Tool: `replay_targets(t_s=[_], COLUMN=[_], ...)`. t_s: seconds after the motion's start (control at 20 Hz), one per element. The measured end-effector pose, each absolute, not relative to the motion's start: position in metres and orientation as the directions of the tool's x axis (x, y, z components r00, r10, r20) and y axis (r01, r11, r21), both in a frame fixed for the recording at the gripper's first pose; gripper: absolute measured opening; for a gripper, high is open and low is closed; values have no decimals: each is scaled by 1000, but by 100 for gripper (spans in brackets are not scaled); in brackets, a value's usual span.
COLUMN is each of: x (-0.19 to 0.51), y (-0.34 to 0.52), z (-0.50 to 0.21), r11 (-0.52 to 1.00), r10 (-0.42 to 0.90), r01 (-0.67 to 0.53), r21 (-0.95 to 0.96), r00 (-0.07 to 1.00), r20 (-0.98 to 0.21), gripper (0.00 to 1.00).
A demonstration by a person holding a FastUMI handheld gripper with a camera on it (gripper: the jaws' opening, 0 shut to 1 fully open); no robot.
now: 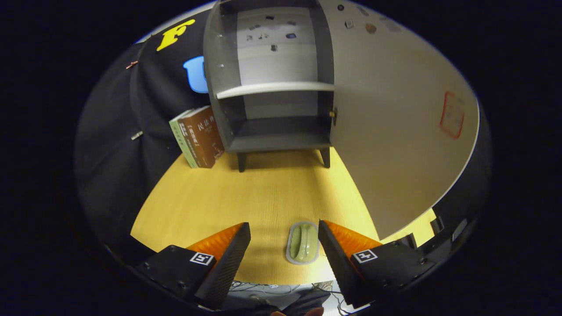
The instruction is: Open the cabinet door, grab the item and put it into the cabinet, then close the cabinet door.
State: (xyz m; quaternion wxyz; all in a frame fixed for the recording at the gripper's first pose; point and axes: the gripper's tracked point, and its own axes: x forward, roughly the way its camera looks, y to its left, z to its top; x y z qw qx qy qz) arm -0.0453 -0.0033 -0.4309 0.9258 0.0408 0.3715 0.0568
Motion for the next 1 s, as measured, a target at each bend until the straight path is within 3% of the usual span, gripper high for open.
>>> replay_targets(t_s=[0.4, 0.5, 0.6, 0.75, 0.8, 0.85, 1.0], x=[-36, -42, -35, -32, -29, -32, -31], y=[-30, -33, -32, -36, -35, -36, -35], z=[-560, -575, -574, -572, -571, -572, -555], r11=[998, 999, 999, 999, 999, 999, 1000], r10=[41, 31, 26, 3, 5, 3, 14], r01=[11, 8, 4, 25, 32, 31, 4], r21=[59, 42, 34, 22, 30, 26, 21], r00=[590, 552, 576, 580, 589, 585, 599], r20=[-806, -833, -817, -815, -808, -811, -801], gripper=[96, 77, 69, 24, 25, 18, 18])
